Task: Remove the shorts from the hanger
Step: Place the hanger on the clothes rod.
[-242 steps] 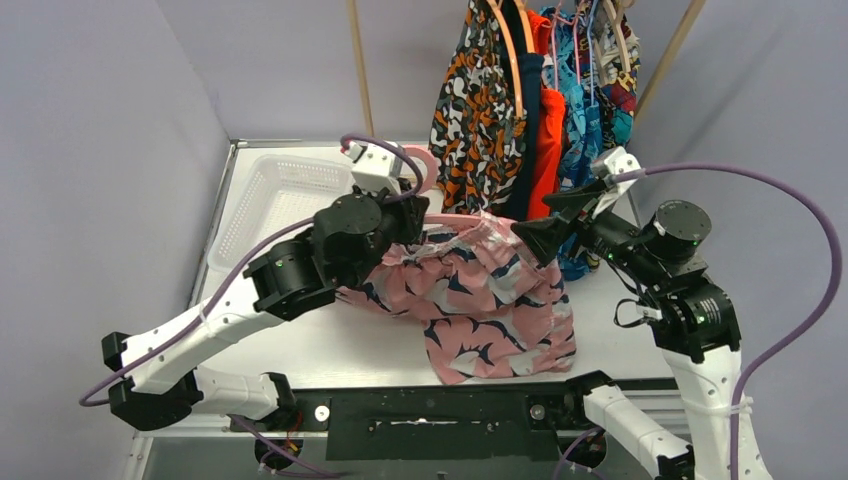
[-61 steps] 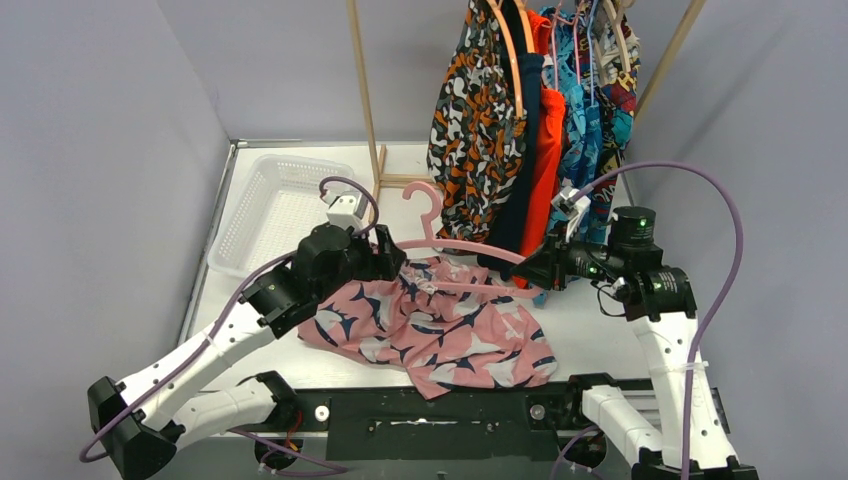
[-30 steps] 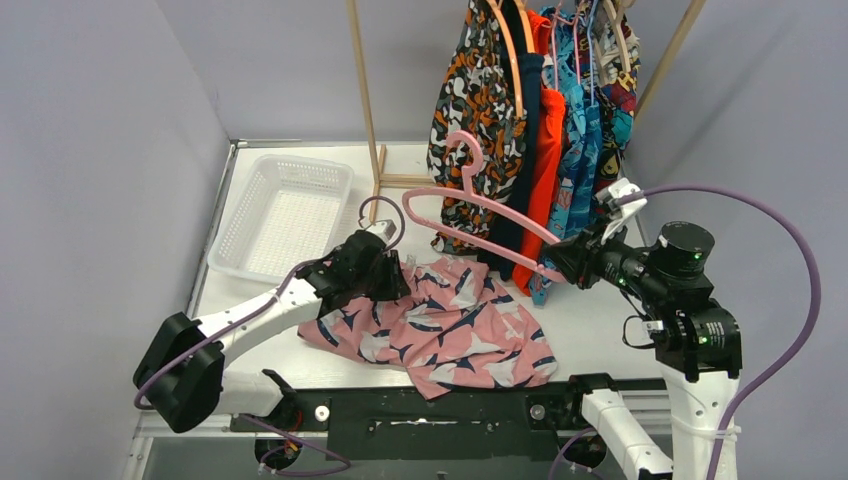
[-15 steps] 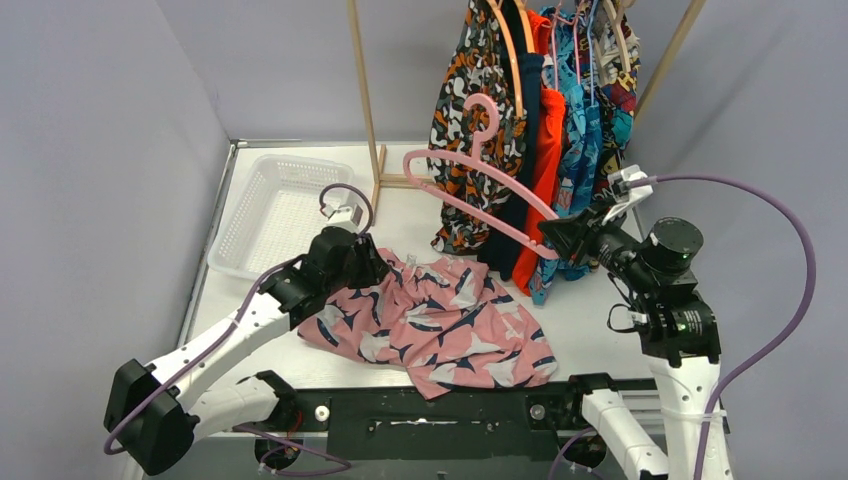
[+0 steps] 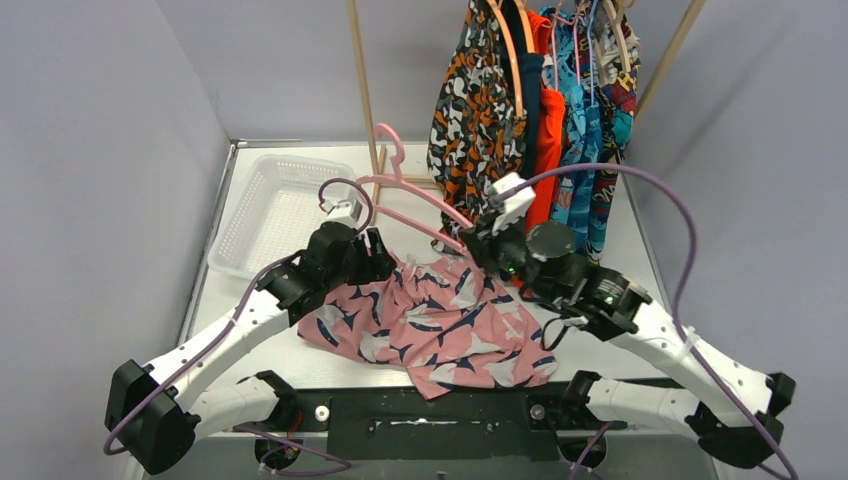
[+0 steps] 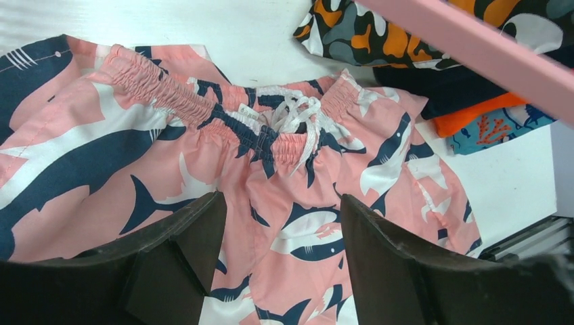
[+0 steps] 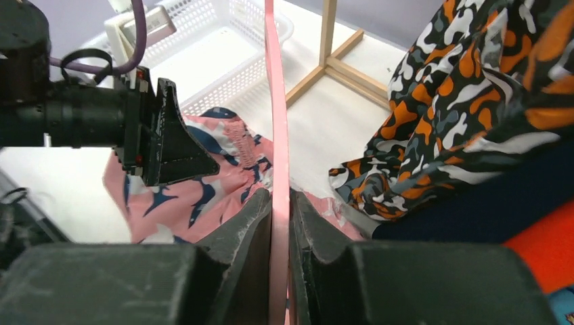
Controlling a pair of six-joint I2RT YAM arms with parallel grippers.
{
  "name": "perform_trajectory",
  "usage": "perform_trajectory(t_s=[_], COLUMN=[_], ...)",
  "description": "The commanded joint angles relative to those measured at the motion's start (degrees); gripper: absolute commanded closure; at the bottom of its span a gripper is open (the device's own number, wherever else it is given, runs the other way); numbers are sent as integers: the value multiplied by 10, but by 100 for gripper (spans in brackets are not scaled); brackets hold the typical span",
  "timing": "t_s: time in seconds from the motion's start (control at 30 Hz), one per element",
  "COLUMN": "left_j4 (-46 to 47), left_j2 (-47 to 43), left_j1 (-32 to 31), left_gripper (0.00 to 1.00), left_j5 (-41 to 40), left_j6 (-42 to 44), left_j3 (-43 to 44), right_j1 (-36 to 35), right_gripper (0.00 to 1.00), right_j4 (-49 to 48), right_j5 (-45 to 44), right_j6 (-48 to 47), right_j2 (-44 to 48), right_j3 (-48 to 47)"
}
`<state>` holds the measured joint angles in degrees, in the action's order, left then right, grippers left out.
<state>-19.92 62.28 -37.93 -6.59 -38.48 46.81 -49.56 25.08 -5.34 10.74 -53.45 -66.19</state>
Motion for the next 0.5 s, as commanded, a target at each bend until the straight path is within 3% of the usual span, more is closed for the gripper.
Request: perform_trajectory(t_s=[0.0, 0.17, 0.47], left_j4=[2, -13, -17], left_j2=[-8, -26, -27], left_j1=[7, 12, 18], left_gripper=[35, 29, 20], left_j5=[6, -7, 4], left_j6=[0, -3, 0], left_j3=[31, 26, 24], right_j1=[-89, -115, -122], right_gripper=[100, 100, 100], right_j4=[-148, -195, -250], right_j5=[-273, -349, -397], right_j6=[-67, -76, -108], right_j2=[-28, -66, -104], right_j3=[5, -2, -47])
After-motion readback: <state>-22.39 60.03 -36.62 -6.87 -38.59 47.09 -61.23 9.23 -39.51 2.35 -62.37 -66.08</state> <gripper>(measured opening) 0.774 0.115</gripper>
